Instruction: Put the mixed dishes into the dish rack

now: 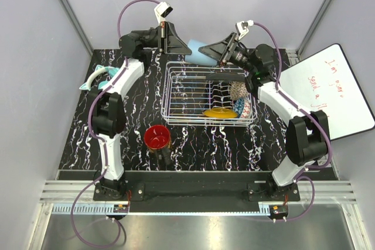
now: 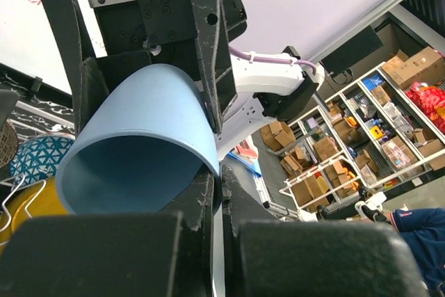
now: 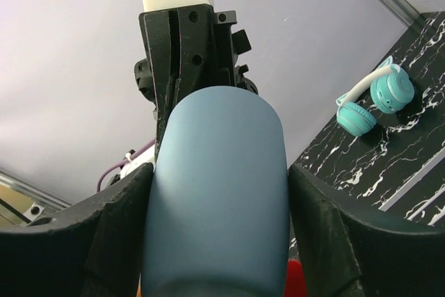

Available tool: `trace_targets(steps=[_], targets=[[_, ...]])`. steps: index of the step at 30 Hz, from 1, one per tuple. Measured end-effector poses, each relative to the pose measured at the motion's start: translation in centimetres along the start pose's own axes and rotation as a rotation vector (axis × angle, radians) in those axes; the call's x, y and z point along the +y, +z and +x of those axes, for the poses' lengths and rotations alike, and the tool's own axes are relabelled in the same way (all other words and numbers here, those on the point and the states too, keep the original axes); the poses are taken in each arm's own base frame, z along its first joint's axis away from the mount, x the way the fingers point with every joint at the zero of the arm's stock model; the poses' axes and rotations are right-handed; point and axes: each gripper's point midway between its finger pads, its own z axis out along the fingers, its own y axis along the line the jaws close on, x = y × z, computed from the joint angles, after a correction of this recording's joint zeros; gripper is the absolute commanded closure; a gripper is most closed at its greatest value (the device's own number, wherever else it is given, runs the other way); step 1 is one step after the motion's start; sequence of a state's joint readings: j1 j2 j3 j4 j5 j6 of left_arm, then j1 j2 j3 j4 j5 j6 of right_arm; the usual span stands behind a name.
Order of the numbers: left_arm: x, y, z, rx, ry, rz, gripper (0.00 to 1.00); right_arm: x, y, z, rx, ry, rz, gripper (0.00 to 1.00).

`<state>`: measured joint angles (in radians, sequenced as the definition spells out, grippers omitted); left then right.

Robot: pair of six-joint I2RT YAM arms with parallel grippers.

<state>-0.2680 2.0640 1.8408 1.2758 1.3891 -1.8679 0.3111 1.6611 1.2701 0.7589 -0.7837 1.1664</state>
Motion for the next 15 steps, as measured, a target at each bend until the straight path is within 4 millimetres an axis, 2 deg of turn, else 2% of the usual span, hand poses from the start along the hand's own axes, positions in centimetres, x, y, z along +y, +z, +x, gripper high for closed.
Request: trace_targets(steps=[1,2,3,5,6,7,8,10,13,14,15], targets=[[0.0,0.0,0.0,0.000,0.002,0.001,1.00,0.1,0.0,0.0,0.001,-0.002,-0.005,0.42],[0.0,0.0,0.0,0.000,0.003,0.001,1.00,0.1,0.0,0.0,0.002,-0.005,-0.006,0.61],[0.0,0.0,0.0,0.001,0.002,0.001,0.89,0.1,0.0,0.0,0.002,-0.004,-0.005,0.70],[0.0,0.0,0.1,0.004,0.005,0.000,0.85,0.0,0.0,0.1,0.005,-0.001,-0.002,0.87],[0.0,0.0,0.1,0.005,0.006,-0.001,0.80,0.0,0.0,0.1,0.006,-0.002,-0.002,0.99],[0.0,0.0,0.1,0.007,0.008,-0.001,0.73,0.0,0.0,0.1,0.007,-0.003,-0.001,1.00],[0.1,0.0,0.2,0.010,0.012,-0.002,0.73,-0.2,-0.1,0.2,0.010,-0.004,0.008,1.00],[0.3,-0.2,0.4,0.022,0.023,-0.008,0.63,-0.4,-0.3,0.4,0.020,-0.004,0.034,1.00],[0.5,-0.3,0.9,0.057,0.075,-0.016,0.54,-0.2,-1.3,0.7,0.044,-0.012,0.065,1.00],[0.5,-0.3,0.7,0.068,0.095,-0.016,0.20,0.0,-1.7,0.6,0.044,-0.020,0.073,1.00],[0.4,-0.2,0.1,0.082,0.137,-0.013,0.01,0.2,-2.3,0.2,0.042,-0.032,0.087,1.00]])
